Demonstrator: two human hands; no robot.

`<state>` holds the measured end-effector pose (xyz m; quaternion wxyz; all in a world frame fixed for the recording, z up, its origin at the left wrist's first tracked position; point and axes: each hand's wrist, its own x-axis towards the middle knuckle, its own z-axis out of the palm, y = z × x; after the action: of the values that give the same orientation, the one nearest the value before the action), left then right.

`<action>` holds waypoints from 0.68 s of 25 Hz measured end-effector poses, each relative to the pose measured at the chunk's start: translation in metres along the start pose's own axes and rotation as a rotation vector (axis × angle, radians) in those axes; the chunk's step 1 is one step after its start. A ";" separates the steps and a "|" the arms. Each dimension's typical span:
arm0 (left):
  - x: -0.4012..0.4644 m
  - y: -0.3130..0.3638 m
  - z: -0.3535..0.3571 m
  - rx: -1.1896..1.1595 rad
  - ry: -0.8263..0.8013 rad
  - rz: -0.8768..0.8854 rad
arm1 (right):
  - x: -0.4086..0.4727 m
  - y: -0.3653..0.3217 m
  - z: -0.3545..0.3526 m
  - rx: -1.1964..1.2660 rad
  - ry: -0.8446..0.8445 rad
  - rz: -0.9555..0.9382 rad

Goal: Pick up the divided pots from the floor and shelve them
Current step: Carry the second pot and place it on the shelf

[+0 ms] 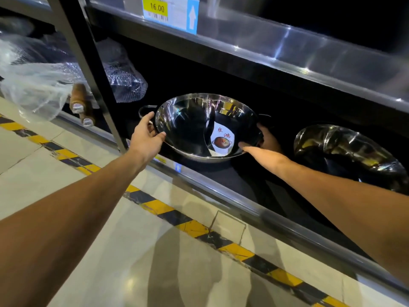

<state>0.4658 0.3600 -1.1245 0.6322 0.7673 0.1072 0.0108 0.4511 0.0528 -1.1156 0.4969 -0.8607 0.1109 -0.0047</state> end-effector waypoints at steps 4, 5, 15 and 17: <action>0.007 -0.014 0.010 -0.012 -0.017 0.002 | 0.003 0.015 0.007 -0.033 -0.064 0.039; 0.007 -0.018 0.011 0.007 -0.029 0.010 | 0.002 0.020 0.008 -0.060 -0.107 0.043; -0.047 -0.031 0.008 0.637 -0.005 0.320 | -0.061 0.029 0.013 -0.701 -0.057 -0.324; -0.071 -0.043 0.007 0.819 -0.159 0.533 | -0.074 0.039 0.014 -0.839 -0.136 -0.479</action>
<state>0.3908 0.3481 -1.1594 0.2605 0.9518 -0.1459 0.0705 0.3739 0.0609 -1.1483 0.0983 -0.9864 -0.1305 -0.0176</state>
